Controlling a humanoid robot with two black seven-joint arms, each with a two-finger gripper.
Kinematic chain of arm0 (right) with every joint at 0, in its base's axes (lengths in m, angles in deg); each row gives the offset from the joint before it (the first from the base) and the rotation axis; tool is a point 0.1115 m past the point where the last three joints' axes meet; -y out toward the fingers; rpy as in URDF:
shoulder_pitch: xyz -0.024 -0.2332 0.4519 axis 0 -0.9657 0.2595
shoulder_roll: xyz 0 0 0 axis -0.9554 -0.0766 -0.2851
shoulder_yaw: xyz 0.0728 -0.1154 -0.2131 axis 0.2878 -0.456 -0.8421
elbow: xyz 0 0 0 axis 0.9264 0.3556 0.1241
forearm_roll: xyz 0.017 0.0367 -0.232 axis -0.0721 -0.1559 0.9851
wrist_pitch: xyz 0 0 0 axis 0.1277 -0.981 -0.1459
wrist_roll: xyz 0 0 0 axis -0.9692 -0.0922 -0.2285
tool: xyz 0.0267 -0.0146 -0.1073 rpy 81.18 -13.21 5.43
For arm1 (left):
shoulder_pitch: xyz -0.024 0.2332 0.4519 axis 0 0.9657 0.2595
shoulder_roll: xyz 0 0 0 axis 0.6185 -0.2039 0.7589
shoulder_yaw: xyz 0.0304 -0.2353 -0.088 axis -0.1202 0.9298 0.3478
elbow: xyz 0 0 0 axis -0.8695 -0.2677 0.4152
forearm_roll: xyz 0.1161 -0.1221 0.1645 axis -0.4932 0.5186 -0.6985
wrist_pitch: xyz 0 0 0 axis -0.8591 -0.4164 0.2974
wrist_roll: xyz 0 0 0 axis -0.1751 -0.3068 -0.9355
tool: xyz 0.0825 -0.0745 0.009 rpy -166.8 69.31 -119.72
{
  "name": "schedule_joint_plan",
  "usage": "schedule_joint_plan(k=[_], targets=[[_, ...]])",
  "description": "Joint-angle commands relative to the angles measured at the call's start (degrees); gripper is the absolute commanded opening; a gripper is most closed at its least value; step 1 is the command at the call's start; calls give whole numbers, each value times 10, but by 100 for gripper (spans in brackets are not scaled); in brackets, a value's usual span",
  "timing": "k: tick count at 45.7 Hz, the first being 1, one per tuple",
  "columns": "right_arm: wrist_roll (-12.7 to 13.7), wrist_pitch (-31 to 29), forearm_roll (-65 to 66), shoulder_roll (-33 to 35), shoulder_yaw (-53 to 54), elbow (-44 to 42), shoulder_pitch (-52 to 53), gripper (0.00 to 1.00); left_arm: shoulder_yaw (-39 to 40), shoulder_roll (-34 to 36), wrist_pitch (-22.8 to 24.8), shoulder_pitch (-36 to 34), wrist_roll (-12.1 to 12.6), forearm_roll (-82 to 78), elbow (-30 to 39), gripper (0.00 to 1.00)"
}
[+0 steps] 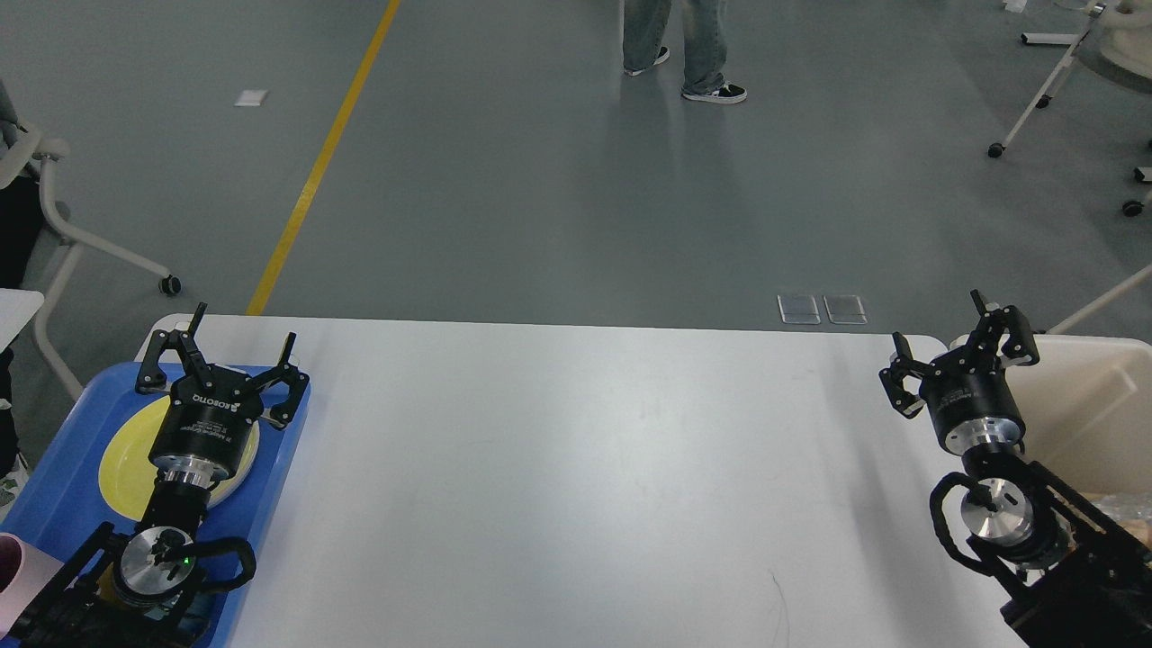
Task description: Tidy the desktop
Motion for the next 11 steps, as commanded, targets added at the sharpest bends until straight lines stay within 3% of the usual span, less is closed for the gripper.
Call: schedule_joint_plan(k=[1,11], targets=[[-13,-15,13,-23,27,4,-21,100,0,0,0,0,0,0,0,96],[-11,-16,12,-25,23,-28,6,100,0,0,0,0,1,0,0,96]])
